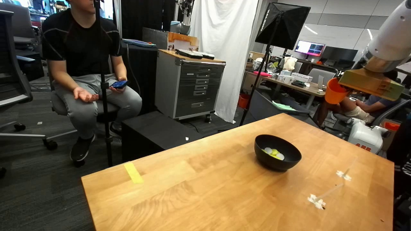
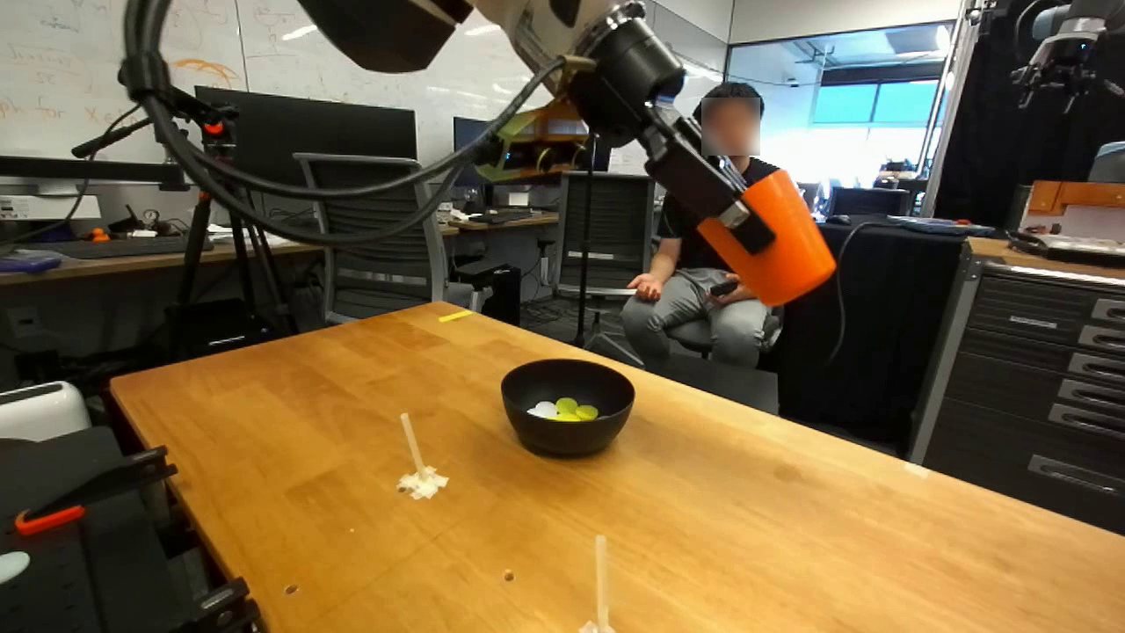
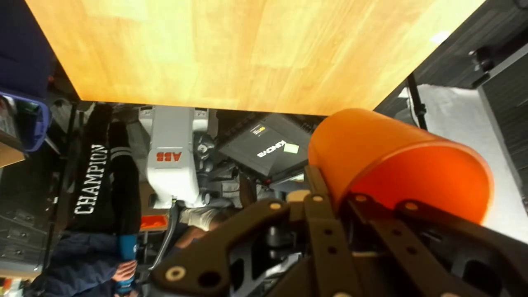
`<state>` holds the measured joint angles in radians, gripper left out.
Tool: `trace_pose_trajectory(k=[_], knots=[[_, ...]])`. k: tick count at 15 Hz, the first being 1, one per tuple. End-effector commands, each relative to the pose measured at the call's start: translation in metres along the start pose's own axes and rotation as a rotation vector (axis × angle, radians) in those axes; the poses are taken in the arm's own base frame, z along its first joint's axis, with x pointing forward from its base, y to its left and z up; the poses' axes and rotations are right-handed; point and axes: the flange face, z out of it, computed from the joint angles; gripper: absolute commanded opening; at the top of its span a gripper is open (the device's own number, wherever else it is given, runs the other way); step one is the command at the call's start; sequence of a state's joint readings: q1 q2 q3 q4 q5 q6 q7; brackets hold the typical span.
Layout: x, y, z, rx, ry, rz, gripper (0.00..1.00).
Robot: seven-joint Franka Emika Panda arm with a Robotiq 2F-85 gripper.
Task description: Pour the contents in the orange cup into the black bowl
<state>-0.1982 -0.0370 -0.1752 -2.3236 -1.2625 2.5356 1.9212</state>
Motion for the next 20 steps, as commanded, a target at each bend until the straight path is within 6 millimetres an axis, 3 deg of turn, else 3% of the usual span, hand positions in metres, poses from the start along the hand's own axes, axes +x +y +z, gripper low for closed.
trace_pose_trajectory(k=[1,4,7,10,13,15,20], knots=[[0.021,0.021,0.04,0.08,-0.129,-0.079,0.01],[0.007,0.037,0.081,0.12,-0.239,-0.145,0.01],[-0.027,0.04,0.11,0.155,-0.348,-0.221,0.01],[-0.06,0.031,0.122,0.171,-0.456,-0.335,0.01],[-0.074,0.019,0.124,0.203,-0.551,-0.453,0.01],[-0.065,0.017,0.123,0.221,-0.598,-0.508,0.01],[-0.019,0.019,0.118,0.239,-0.646,-0.619,0.01]])
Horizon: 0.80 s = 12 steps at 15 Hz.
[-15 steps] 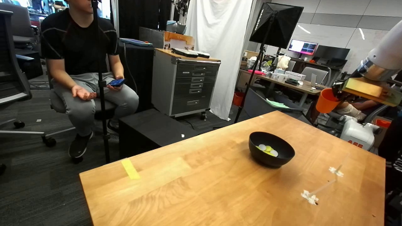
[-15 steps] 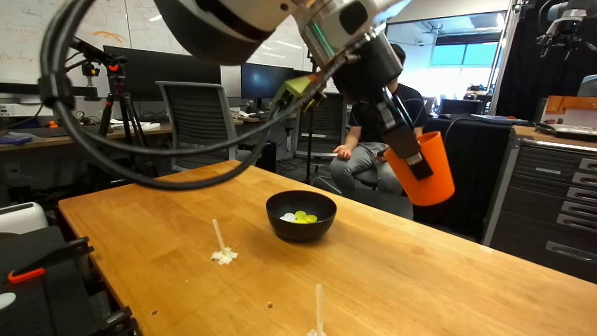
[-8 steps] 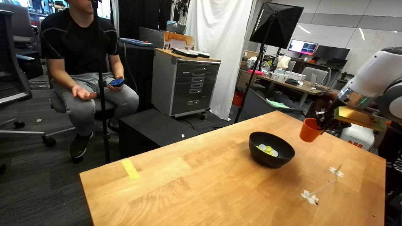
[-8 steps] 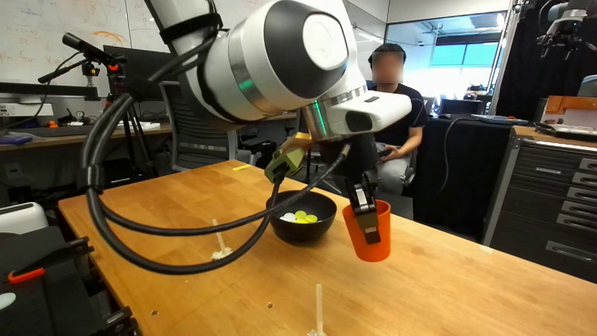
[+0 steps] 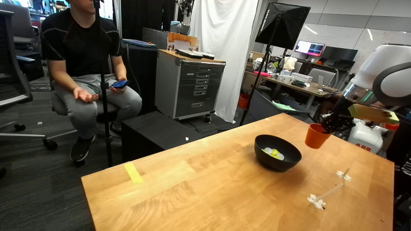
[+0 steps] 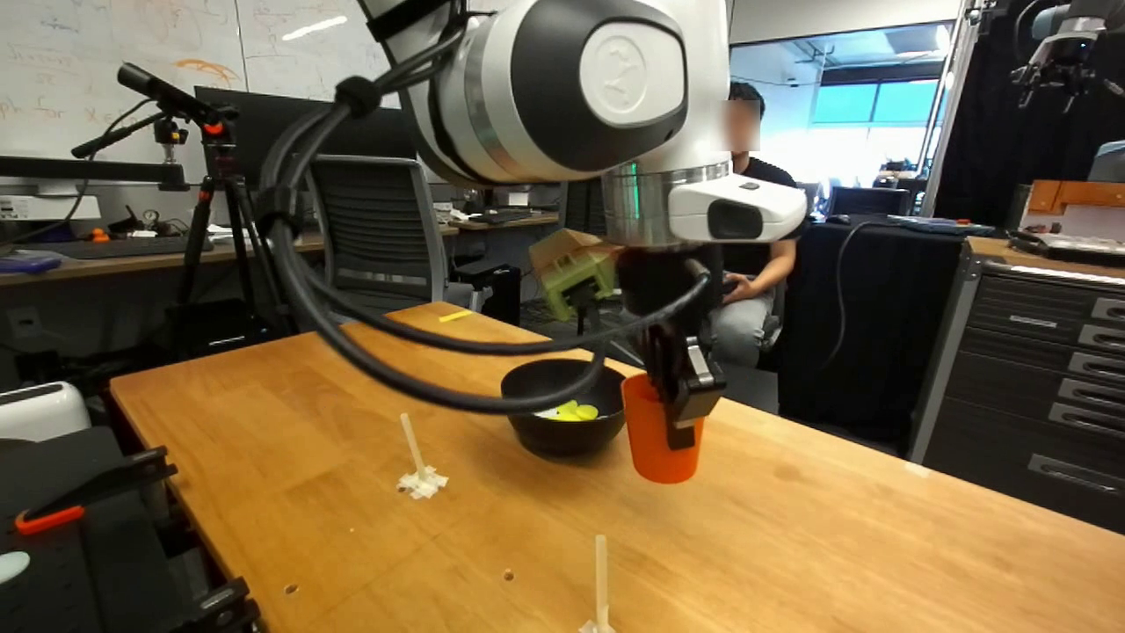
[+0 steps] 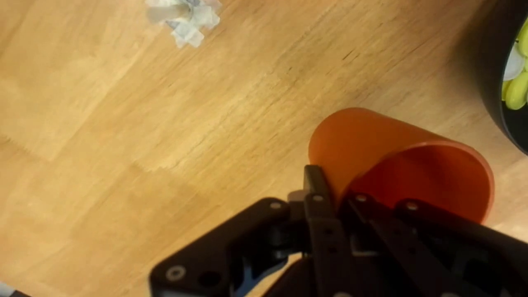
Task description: Pour the contents in the orange cup into the black bowl
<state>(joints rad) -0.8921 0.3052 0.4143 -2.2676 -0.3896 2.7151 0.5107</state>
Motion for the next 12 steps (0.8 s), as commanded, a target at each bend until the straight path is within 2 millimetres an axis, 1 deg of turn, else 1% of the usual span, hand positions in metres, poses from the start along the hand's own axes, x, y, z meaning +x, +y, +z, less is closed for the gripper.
trace_pose_trajectory(k=[1,3,4,8,12], knots=[[0.021,0.009,-0.033,0.015,-0.009,-0.074,0.01],[0.03,0.011,-0.041,0.022,-0.017,-0.086,0.01],[0.032,0.01,-0.043,0.016,-0.025,-0.109,0.01],[0.034,-0.014,-0.04,-0.038,-0.055,-0.189,0.01],[0.034,-0.031,-0.036,-0.063,-0.083,-0.208,0.01]])
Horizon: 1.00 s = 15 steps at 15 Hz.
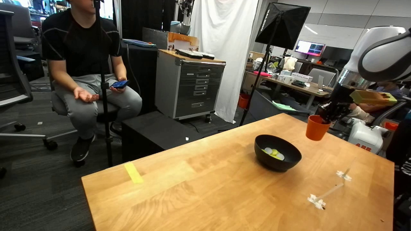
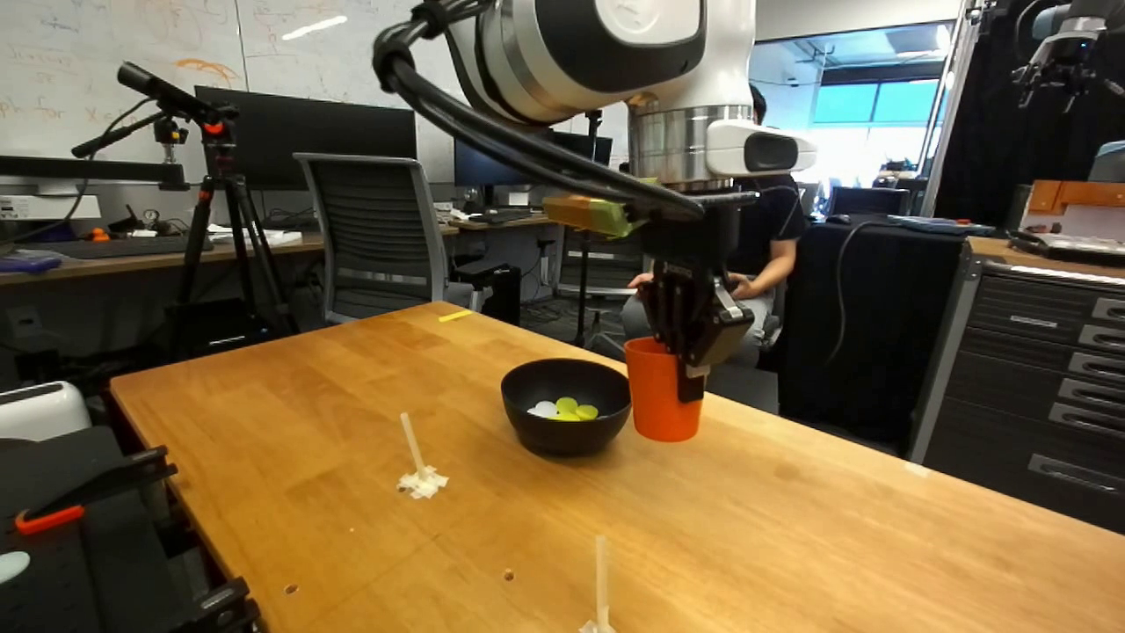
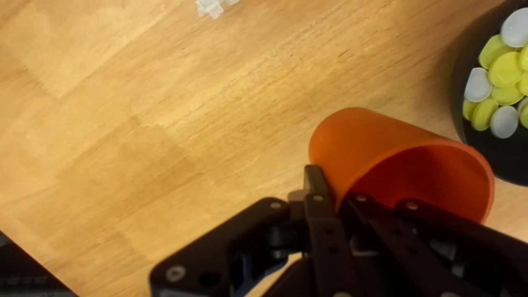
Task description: Pour the contents in the orange cup into the black bowl
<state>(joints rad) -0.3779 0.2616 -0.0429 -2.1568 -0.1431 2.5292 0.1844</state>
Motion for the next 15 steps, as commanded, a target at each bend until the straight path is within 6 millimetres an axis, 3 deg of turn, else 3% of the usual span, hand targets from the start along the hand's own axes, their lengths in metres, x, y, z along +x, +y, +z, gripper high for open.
trace_pose_trajectory(k=[1,8,15], knots=[[0.012,-0.006,-0.007,-0.004,-0.016,0.008,0.01],[0.032,-0.009,0.003,0.027,0.003,0.182,0.01],[0.068,-0.027,0.04,0.002,-0.003,0.324,0.01]])
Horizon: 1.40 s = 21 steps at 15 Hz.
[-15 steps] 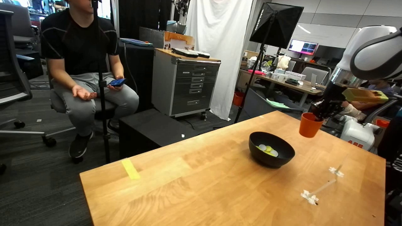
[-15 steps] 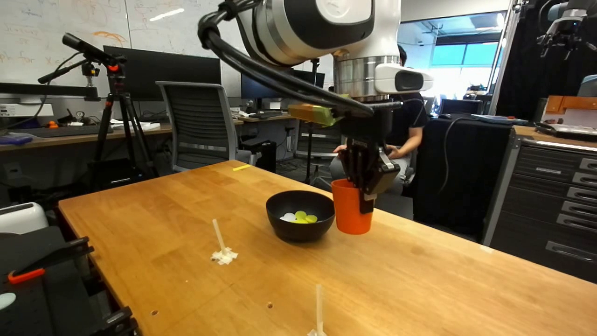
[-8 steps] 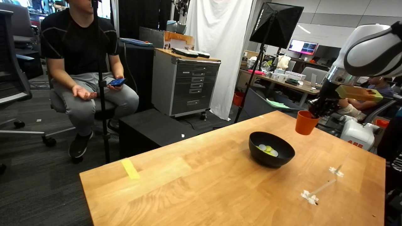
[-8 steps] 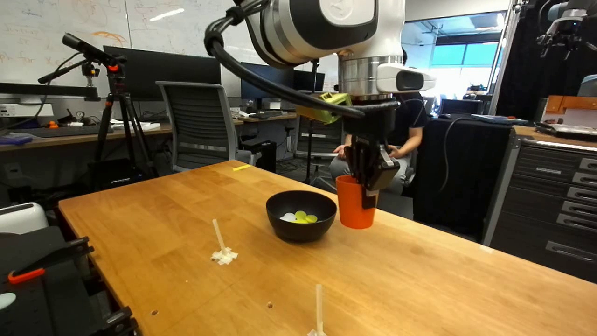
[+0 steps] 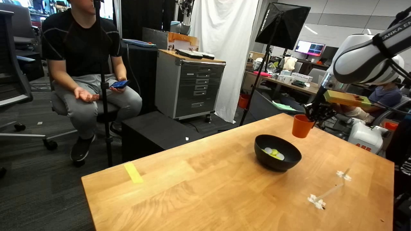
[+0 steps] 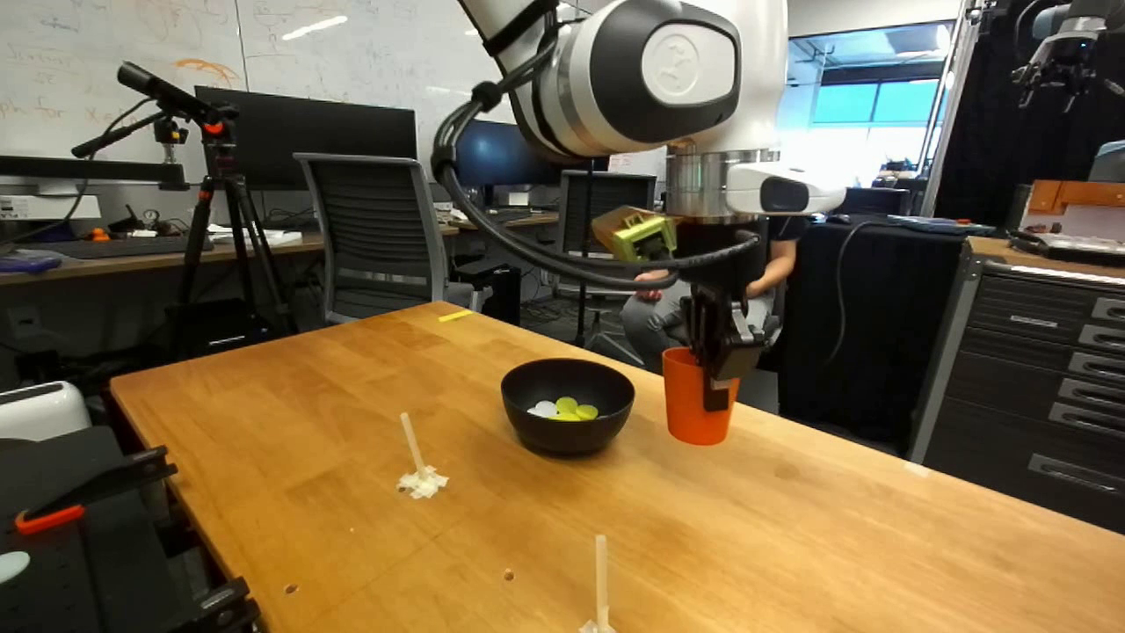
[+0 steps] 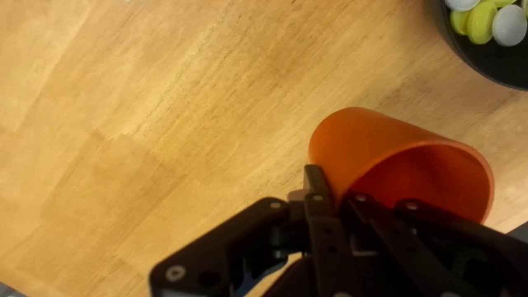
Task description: Pour the contents in the orange cup into the black bowl
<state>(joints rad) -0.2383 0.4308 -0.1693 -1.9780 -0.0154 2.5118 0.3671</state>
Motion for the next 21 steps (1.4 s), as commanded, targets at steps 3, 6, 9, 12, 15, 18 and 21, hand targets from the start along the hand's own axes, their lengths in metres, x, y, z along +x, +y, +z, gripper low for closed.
trace_pose_trajectory(k=[3,6,9,12,15,18,21], knots=[[0.03,-0.031,0.026,-0.02,0.016,0.103,0.01],[0.029,-0.047,0.036,-0.014,0.015,0.102,0.01],[0.022,-0.06,0.046,-0.009,0.038,0.1,0.01],[0.016,-0.07,0.049,0.003,0.045,0.096,0.01],[0.014,-0.078,0.053,0.003,0.064,0.093,0.01],[0.013,-0.08,0.06,-0.016,0.065,0.089,0.01],[0.013,-0.076,0.067,-0.024,0.057,0.092,0.01]])
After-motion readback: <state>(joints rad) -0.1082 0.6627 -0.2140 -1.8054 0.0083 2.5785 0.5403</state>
